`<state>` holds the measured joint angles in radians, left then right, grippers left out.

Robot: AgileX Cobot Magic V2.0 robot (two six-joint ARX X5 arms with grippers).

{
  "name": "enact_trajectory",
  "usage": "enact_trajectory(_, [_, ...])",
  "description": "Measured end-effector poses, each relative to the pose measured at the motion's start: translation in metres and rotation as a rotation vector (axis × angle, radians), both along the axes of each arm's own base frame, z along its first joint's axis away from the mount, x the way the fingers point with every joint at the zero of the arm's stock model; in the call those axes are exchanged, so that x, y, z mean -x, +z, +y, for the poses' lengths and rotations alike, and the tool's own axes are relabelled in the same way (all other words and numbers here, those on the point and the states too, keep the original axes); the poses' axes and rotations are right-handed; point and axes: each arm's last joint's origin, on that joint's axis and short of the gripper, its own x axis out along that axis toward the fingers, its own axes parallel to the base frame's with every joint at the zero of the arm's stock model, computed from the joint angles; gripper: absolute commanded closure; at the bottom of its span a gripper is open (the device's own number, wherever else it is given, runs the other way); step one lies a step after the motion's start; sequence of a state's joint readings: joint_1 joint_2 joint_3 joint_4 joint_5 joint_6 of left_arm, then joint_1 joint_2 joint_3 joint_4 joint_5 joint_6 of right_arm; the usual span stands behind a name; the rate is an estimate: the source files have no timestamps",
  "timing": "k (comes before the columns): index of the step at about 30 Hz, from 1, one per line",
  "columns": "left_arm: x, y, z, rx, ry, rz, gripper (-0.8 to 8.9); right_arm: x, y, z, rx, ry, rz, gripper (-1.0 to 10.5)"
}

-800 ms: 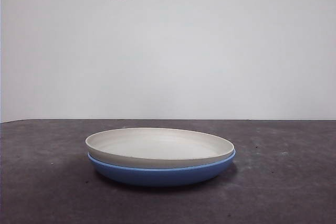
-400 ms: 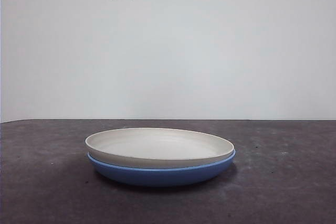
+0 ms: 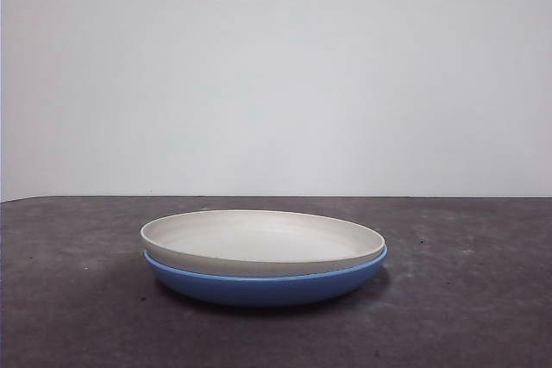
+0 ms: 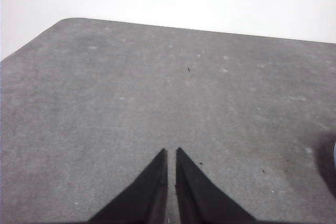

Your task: Pick up the white plate, put it on the blue plate, put it on desk

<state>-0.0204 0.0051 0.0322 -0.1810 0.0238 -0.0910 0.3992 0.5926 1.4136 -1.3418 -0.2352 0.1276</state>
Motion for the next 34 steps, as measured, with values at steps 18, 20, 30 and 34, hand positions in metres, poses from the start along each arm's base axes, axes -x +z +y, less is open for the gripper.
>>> enact_trajectory(18, [0.000, 0.000, 0.000, 0.000, 0.000, 0.000, 7.86, -0.009, -0.024, 0.000, 0.134, -0.108, -0.114, 9.3])
enact_trajectory(20, [0.000, 0.000, 0.000, 0.000, 0.000, 0.000, 7.86, -0.020, -0.040, 0.001, 0.141, -0.164, -0.220, 9.3])
enact_trajectory(30, [0.000, 0.000, 0.000, 0.000, 0.000, 0.000, 7.86, -0.084, -0.177, -0.006, 0.125, -0.382, -0.538, 9.3])
enact_trajectory(34, [0.000, 0.000, 0.000, 0.000, 0.000, 0.000, 7.86, -0.090, -0.212, -0.010, 0.155, -0.482, -0.549, 9.3])
